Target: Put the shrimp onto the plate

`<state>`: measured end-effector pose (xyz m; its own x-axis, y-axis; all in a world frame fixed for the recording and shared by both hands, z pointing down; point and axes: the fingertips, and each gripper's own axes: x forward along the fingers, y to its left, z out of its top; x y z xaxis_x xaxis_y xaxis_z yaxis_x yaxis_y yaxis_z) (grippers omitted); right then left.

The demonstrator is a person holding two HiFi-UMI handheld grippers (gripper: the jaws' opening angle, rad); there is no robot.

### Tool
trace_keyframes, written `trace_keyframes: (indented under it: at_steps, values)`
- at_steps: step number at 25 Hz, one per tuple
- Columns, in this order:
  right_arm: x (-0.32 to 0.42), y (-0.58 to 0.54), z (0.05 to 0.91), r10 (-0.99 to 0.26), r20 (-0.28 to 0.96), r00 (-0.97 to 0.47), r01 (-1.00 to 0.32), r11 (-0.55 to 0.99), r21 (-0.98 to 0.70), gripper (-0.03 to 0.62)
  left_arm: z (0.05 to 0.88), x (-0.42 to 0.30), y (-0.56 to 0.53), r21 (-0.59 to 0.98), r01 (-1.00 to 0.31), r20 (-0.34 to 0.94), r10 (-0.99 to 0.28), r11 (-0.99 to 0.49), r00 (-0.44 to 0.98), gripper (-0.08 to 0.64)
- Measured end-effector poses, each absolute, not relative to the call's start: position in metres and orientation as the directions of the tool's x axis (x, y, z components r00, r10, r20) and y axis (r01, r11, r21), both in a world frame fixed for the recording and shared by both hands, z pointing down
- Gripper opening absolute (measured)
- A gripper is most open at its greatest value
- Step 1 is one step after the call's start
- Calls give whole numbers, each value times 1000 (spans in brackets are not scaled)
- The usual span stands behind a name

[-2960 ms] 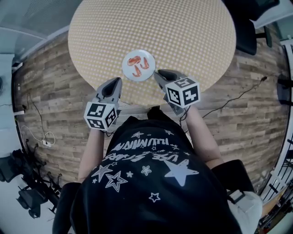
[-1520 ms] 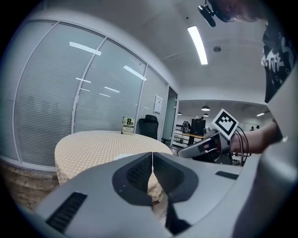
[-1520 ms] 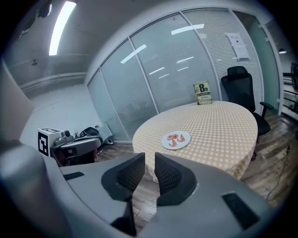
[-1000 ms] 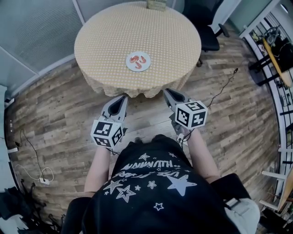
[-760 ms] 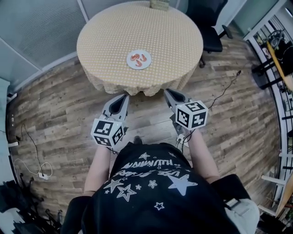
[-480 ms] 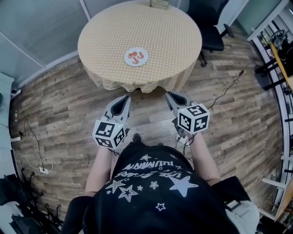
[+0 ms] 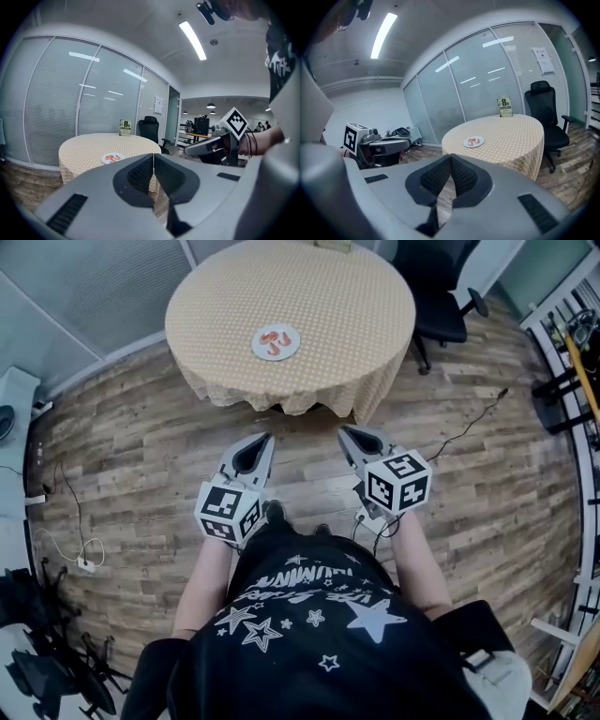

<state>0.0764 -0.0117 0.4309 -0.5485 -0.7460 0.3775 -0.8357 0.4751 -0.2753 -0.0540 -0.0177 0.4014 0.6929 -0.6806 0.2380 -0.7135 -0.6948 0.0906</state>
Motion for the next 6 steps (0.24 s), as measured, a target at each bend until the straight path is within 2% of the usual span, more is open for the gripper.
trace_keyframes:
  at_steps: [6]
  values:
    - [82,3,430,-722,366,-587,-810,520,-272,28,406,-43,0,95,-734,258,-695,-673,671,11]
